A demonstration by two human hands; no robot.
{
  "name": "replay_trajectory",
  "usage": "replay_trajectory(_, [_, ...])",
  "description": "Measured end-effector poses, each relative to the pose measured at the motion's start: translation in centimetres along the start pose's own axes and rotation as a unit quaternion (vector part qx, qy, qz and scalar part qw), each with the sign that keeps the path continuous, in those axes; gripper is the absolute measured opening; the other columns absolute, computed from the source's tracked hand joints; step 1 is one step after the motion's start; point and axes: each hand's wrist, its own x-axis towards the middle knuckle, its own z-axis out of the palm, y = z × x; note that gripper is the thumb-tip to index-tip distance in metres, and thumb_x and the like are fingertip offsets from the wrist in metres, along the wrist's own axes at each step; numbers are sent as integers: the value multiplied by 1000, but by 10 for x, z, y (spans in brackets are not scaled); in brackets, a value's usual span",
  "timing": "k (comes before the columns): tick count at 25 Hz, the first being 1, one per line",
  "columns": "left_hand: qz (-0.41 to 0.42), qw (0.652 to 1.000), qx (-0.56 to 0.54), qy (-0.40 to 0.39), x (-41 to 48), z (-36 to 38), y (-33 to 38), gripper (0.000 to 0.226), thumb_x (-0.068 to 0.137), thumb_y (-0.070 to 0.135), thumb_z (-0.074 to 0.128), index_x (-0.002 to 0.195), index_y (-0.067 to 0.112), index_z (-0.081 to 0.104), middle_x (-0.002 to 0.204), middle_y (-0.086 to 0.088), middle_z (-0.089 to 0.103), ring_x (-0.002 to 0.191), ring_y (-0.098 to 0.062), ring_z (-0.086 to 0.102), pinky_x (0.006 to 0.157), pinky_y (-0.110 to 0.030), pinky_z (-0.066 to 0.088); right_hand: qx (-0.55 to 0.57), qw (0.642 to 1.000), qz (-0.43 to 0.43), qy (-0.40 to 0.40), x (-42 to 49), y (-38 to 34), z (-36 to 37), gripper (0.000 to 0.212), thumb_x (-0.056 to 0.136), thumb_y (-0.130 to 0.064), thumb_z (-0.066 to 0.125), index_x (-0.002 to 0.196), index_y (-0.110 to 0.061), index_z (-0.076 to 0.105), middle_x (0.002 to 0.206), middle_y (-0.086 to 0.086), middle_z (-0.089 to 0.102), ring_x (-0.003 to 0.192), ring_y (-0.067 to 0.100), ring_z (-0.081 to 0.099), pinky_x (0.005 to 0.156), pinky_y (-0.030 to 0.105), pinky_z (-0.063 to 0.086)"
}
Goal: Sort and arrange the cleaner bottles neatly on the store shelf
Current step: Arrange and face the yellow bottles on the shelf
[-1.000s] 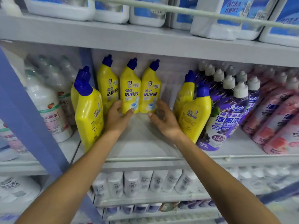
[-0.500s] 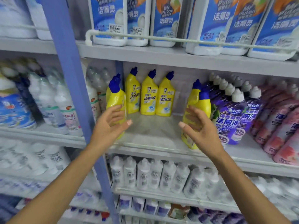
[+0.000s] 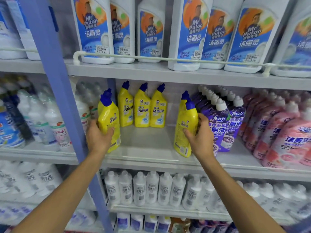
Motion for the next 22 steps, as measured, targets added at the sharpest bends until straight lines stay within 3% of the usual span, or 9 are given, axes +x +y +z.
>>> replay_trajectory(3, [31, 999, -16, -19, 4, 3, -12, 38, 84, 19, 80, 115, 14, 58, 100, -8, 69, 91, -32, 66, 82, -46, 56, 11, 1000, -7, 3, 1, 3, 3, 56, 84, -24, 82, 131, -22, 51, 109, -2, 70, 96, 21, 69, 82, 38, 56])
replay_trajectory(7, [90, 983, -78, -137, 2, 9, -8, 38, 86, 8, 78, 117, 19, 58, 99, 8, 66, 88, -4, 64, 76, -18, 51, 58, 996, -29, -58, 2, 1, 14, 58, 85, -24, 83, 133, -20, 53, 108, -11, 69, 94, 3, 69, 82, 34, 61])
replay_trajectory(10, [119, 973, -76, -180, 8, 25, -7, 37, 85, 19, 80, 116, 17, 61, 103, 8, 70, 92, -4, 67, 80, -25, 54, 55, 995, -44, -69, 6, -13, 39, 60, 85, -31, 83, 135, -21, 51, 108, -18, 65, 93, -3, 67, 79, 28, 60])
replay_trajectory(13, [122, 972, -82, -182, 9, 41, 3, 34, 87, 15, 79, 115, 17, 59, 98, 11, 70, 85, 7, 67, 78, -19, 55, 52, 997, -38, -34, 6, -26, 67, 58, 81, -37, 85, 128, -21, 54, 104, -17, 67, 90, -1, 67, 80, 26, 57])
replay_trajectory(15, [115, 973, -94, -179, 12, 46, 4, 36, 85, 17, 80, 113, 19, 58, 98, 9, 70, 88, 2, 68, 78, -23, 56, 67, 997, -16, -32, 5, -27, 75, 57, 82, -42, 83, 128, -21, 56, 105, -17, 68, 93, -3, 67, 81, 20, 55])
replay_trajectory(17, [101, 969, -101, -200, 15, 48, 0, 40, 83, 19, 83, 113, 17, 57, 102, 5, 72, 92, -7, 71, 79, -27, 57, 119, 990, 13, -81, 8, -22, 70, 60, 89, -49, 74, 137, -20, 54, 118, -16, 67, 106, -5, 65, 91, 17, 53])
replay_trajectory(19, [85, 966, -106, -220, 18, 53, -5, 42, 82, 18, 83, 115, 16, 58, 107, 1, 73, 94, -11, 72, 81, -32, 59, 213, 963, 55, -153, 17, -21, 62, 58, 96, -52, 59, 146, -25, 50, 137, -10, 62, 126, 5, 60, 105, 28, 50])
replay_trajectory(22, [97, 958, -113, -243, 20, 60, -6, 38, 86, 16, 79, 116, 19, 56, 113, 1, 72, 101, -13, 72, 88, -40, 60, 299, 927, 70, -215, 35, -30, 58, 34, 103, -38, 51, 136, -34, 58, 133, -8, 67, 125, 10, 62, 107, 30, 49])
